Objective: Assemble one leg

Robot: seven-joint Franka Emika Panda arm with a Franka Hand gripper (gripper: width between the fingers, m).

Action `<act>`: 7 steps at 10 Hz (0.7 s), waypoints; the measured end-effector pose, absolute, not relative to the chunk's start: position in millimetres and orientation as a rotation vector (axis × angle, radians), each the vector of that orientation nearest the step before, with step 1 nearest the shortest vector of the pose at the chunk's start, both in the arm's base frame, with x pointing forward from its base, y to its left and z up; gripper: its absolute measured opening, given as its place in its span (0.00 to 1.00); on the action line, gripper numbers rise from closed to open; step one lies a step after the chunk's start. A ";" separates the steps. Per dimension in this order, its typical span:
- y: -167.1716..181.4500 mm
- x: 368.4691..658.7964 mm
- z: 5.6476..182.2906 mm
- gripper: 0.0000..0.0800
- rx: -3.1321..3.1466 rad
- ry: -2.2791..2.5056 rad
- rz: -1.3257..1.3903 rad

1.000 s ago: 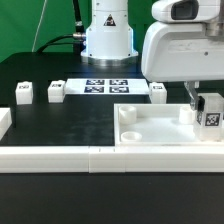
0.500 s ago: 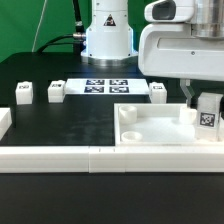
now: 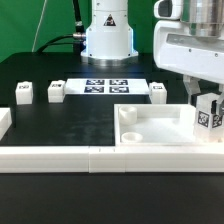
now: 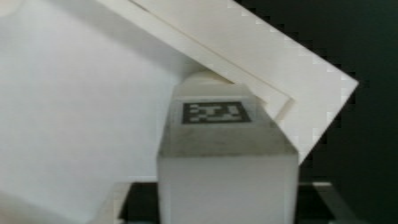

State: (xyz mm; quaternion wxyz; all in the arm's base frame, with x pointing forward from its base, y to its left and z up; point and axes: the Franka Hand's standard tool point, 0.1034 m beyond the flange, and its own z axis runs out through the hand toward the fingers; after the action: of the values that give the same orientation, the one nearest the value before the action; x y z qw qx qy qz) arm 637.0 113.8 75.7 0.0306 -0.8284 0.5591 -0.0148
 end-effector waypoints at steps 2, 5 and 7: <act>113.7 635.1 75.5 0.37 -2.269 2.067 -0.016; 113.5 634.7 75.5 0.37 -1.943 2.353 0.034; 113.5 635.1 75.9 0.37 -1.804 2.462 0.037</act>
Offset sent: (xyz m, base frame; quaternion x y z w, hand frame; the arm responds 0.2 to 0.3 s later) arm -0.0009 -0.0027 -0.0027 -0.0020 -0.0097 0.2086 0.9780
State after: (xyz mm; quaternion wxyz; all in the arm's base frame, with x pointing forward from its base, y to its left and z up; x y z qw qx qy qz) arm 635.1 113.5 75.9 0.0448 -0.5903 0.8058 0.0121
